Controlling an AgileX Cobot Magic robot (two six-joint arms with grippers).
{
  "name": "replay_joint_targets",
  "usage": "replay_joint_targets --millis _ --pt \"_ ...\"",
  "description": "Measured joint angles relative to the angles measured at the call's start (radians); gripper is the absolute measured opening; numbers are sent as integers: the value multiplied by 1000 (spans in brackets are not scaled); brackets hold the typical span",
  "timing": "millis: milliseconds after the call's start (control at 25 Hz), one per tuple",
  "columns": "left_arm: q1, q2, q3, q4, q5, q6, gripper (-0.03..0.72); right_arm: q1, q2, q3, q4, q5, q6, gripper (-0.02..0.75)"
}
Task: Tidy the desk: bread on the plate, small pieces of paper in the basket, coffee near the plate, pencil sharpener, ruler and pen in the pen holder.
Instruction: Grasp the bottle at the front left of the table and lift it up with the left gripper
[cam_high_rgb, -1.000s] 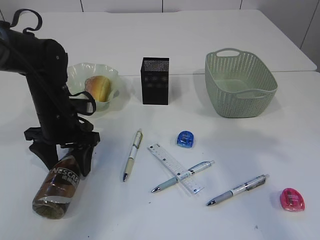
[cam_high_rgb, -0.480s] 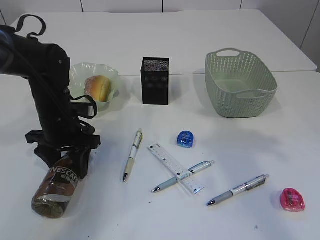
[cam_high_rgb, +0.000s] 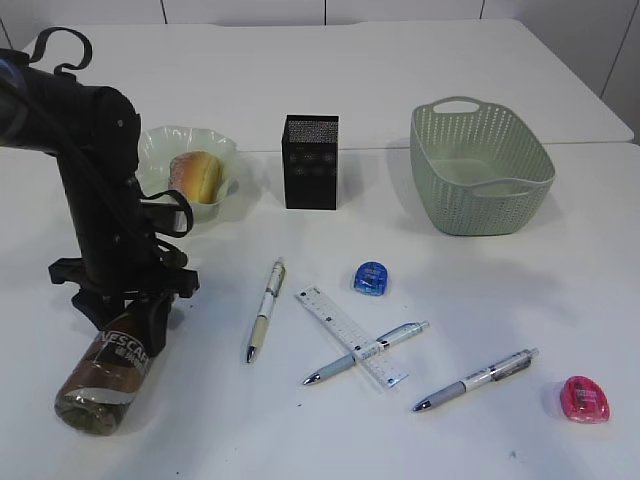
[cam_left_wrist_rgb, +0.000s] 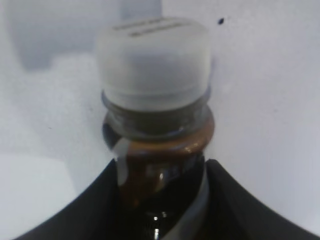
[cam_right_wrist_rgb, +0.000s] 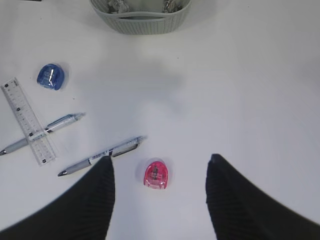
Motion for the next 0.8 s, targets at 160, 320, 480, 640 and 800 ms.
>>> replay_joint_targets --millis 160,320,480,640,800 --pt "0 -9 0 22 8 0 316 0 0 0 0 0 0 458" --pt "0 -70 0 37 4 0 314 0 0 0 0 0 0 458" --pt "0 -171 2 37 -15 0 314 0 0 0 0 0 0 458" --pt "0 -281 8 37 -58 0 314 0 0 0 0 0 0 458" --pt "0 -419 56 46 -188 0 314 0 0 0 0 0 0 458"
